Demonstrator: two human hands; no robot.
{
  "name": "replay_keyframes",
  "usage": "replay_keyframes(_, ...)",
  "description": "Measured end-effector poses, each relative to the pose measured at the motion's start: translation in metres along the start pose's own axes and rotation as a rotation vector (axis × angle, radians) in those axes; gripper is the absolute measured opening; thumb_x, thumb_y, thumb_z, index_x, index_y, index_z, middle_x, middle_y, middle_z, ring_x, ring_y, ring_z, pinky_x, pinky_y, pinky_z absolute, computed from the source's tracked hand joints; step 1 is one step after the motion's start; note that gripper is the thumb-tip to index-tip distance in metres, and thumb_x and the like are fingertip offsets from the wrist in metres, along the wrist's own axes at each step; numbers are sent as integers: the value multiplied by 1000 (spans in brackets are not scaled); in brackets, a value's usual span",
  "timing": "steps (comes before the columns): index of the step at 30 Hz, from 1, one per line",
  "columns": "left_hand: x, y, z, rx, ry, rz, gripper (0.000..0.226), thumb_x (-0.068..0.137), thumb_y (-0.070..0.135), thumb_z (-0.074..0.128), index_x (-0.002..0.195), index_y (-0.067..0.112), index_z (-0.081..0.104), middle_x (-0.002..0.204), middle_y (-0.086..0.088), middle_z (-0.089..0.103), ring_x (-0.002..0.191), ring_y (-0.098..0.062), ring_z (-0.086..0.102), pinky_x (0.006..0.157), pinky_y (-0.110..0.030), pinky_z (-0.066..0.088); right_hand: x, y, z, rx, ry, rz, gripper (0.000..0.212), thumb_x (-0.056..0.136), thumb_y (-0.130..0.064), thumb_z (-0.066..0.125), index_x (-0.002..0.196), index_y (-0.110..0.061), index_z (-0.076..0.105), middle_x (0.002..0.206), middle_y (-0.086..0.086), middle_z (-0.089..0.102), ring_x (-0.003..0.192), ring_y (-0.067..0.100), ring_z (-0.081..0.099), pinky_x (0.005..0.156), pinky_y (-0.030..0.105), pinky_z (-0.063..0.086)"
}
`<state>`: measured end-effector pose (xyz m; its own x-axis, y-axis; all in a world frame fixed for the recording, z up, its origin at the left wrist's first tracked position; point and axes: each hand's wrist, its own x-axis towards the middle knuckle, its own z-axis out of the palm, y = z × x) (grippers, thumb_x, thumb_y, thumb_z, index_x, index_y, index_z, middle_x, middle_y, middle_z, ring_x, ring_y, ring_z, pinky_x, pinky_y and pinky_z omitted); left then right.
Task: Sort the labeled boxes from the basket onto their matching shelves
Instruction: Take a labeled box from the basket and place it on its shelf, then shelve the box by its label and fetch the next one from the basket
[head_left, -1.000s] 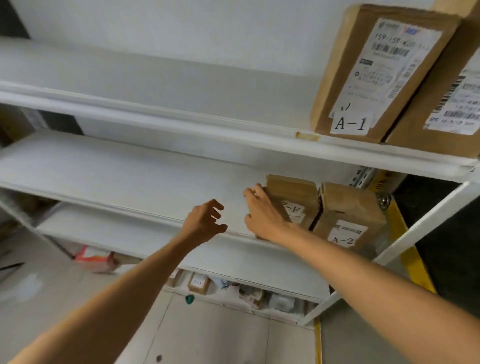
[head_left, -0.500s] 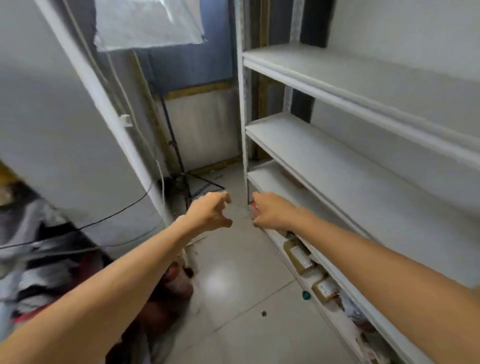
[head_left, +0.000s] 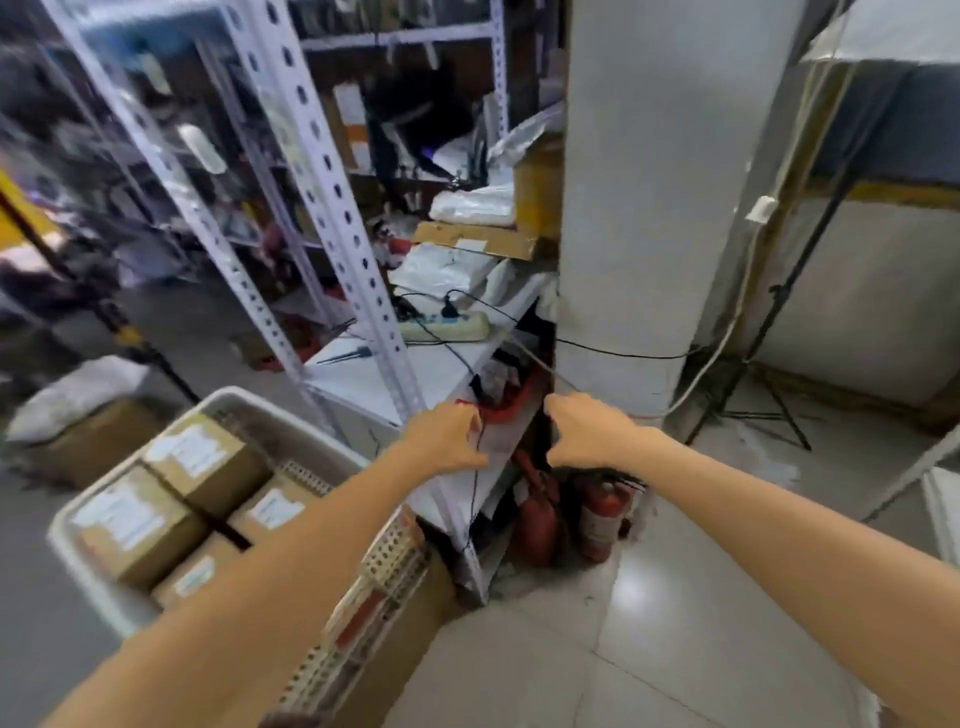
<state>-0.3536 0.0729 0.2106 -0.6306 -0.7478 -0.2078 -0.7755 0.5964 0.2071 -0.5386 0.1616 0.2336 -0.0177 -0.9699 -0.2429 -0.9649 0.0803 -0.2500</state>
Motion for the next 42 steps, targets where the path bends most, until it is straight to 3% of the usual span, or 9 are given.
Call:
replay_keyframes(6,-118,-114,30,-91,28,-428,48,75,43,73,113,19,56,105,-3,62,89,-20,57,69,-34,49,50,-119,43,-87,-181,-371,48,84,-21,64,124,-2,45,100,12,53,83,26,52,63,33,40)
replay_keyframes(10,-185,-145,52,-161,19,-645,51,77,42,75,117,18,55,111,-3,62,98,-22,58,79,-37,51,61,-192,71,-124,-250,-570,23,83,-14,61,95,-10,41,87,9,44,67,21,39,56,33,30)
replay_keyframes(12,-211,-156,62,-188,12,-733,50,77,41,75,117,19,55,113,-3,62,102,-23,58,82,-37,51,63,-221,86,-155,-275,-642,25,82,-11,60,85,-13,35,81,7,37,65,20,34,54,32,26)
replay_keyframes(16,-245,-174,79,-232,14,-850,53,78,43,72,121,19,54,116,-2,62,105,-23,57,81,-36,50,74,-260,109,-248,-320,-723,23,83,-14,61,90,-13,39,89,10,47,73,23,44,59,34,34)
replay_keyframes(23,-252,-223,93,-316,22,-904,51,77,41,72,120,20,54,117,1,61,103,-19,58,83,-35,51,116,-302,130,-323,-356,-743,32,80,-20,65,100,-14,41,98,7,52,84,24,53,69,37,49)
replay_keyframes(27,-243,-268,84,-339,40,-910,52,76,40,72,121,22,54,118,2,61,104,-19,57,75,-30,46,147,-326,131,-335,-342,-715,28,80,-17,63,101,-12,45,100,9,53,83,23,52,65,36,46)
replay_keyframes(35,-225,-330,77,-397,44,-903,52,74,42,74,118,21,56,114,0,63,101,-20,59,84,-38,52,202,-361,133,-318,-304,-660,40,77,-17,66,111,-12,47,104,6,54,89,23,55,72,37,52)
replay_keyframes(39,-217,-341,101,-434,-35,-895,49,77,35,71,121,20,55,118,-2,61,105,-21,58,87,-39,52,219,-356,158,-368,-376,-638,39,79,-17,67,112,-11,48,107,8,56,92,24,56,78,40,53)
replay_keyframes(42,-207,-348,117,-482,-54,-894,50,76,36,71,121,21,55,119,0,61,106,-19,57,79,-33,49,236,-348,174,-382,-431,-623,39,80,-20,69,111,-12,47,110,6,54,93,23,53,76,36,50)
